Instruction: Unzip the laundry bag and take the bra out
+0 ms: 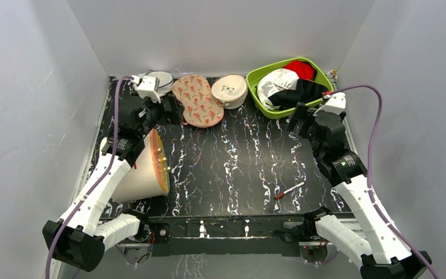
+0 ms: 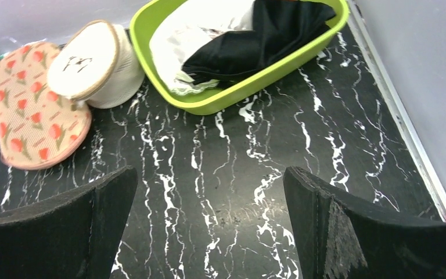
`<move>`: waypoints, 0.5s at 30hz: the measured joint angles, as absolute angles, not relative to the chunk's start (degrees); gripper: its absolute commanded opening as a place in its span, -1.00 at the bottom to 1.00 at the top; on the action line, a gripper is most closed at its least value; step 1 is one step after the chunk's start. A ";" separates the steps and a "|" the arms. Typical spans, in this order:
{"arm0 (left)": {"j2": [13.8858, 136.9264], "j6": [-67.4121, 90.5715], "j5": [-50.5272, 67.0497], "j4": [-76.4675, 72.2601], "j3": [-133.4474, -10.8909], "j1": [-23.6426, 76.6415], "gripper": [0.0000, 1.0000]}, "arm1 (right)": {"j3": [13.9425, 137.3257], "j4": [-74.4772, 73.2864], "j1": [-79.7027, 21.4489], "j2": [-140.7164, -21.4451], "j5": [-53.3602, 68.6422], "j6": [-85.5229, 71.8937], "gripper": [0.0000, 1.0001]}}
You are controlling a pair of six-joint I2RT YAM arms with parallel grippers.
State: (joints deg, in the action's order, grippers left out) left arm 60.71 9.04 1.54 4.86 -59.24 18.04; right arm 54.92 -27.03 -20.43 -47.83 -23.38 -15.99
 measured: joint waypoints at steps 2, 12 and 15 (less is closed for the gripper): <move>60.73 8.99 2.31 4.03 -57.41 18.48 0.97 | 53.69 -27.11 -18.00 -46.72 -23.07 -17.17 0.96; 61.63 8.69 7.57 0.32 -53.74 24.84 0.97 | 52.60 -28.93 -10.81 -46.30 -19.46 -23.92 0.96; 63.09 8.27 8.71 -0.08 -53.74 28.08 0.97 | 51.75 -28.23 -9.91 -46.26 -16.12 -25.52 0.96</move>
State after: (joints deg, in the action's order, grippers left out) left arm 63.09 8.27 8.71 -0.08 -53.74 28.08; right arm 51.75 -28.23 -9.91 -46.26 -16.12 -25.52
